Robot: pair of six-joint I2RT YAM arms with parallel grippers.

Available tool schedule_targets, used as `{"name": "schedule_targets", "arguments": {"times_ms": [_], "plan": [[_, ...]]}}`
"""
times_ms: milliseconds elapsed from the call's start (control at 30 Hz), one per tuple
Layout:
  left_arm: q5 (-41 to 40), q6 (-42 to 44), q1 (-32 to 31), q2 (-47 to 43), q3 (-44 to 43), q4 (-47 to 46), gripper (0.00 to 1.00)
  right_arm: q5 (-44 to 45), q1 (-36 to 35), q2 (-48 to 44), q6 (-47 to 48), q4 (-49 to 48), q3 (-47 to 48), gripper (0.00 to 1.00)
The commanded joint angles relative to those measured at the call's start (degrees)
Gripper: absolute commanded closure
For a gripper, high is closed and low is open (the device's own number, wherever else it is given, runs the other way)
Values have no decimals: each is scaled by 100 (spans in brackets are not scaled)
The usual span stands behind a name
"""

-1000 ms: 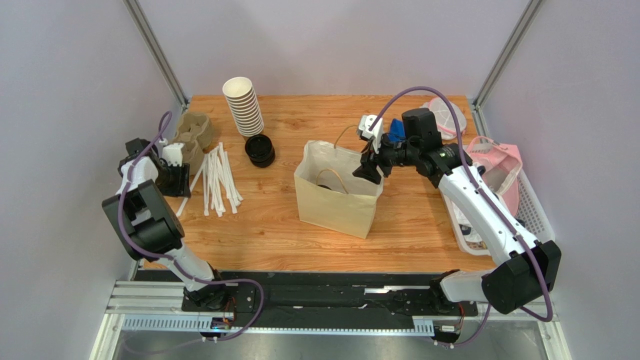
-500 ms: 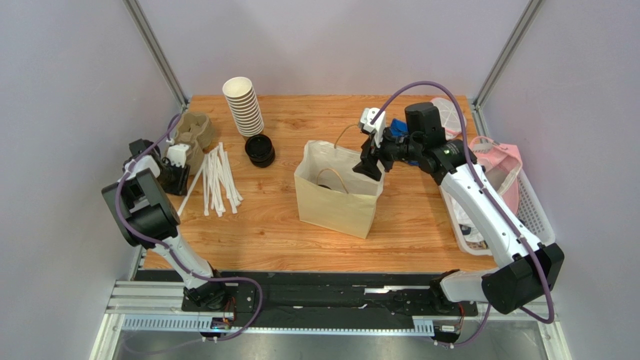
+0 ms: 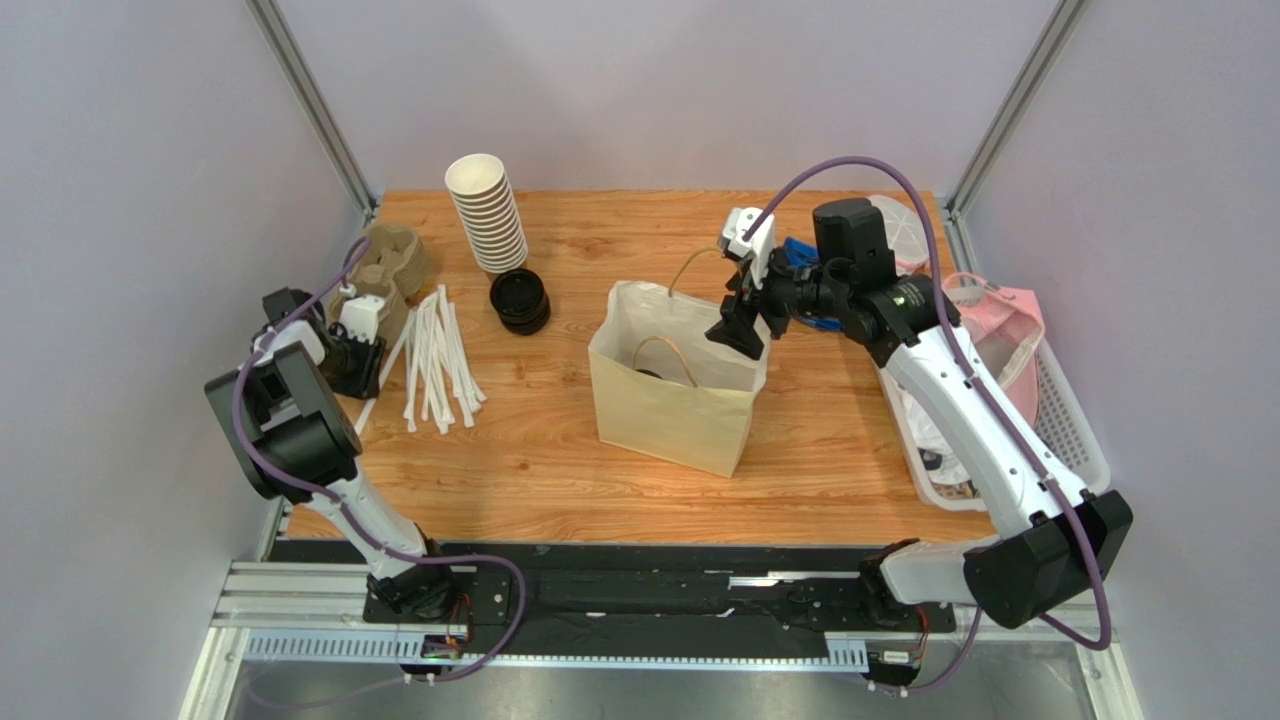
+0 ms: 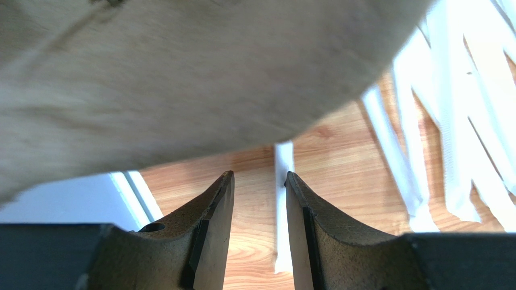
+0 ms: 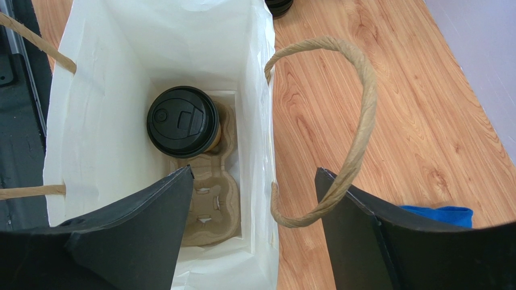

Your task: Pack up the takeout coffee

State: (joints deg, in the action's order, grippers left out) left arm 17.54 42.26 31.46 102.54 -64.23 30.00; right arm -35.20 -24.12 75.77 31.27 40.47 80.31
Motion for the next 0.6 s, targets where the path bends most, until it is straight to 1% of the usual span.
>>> {"name": "schedule_targets", "arguments": {"times_ms": [0,100,233,333,367,433,467,533,567], "plan": [[337,-104,53,-252,138,155,54,83,-23,-176,-86,-13,230,20],[575,-139,53,-375,200,190,54,119,-49,-211,-86,-13,195,19],[417,-157,44,-192,218,226,55,145,-66,-211,-112,-13,248,18],[320,-78,53,-112,244,287,61,171,-75,-211,-112,22,336,16],[294,-25,44,-103,244,296,66,180,-75,-203,-121,31,379,15],[268,1,44,-138,270,340,71,206,-75,-203,-165,14,424,14],[241,10,44,-155,270,357,75,224,-75,-203,-182,5,432,13],[171,37,44,-243,331,410,80,277,-75,-229,-244,-56,468,11],[145,71,44,-296,349,445,85,286,-75,-246,-261,-74,468,10]]}}
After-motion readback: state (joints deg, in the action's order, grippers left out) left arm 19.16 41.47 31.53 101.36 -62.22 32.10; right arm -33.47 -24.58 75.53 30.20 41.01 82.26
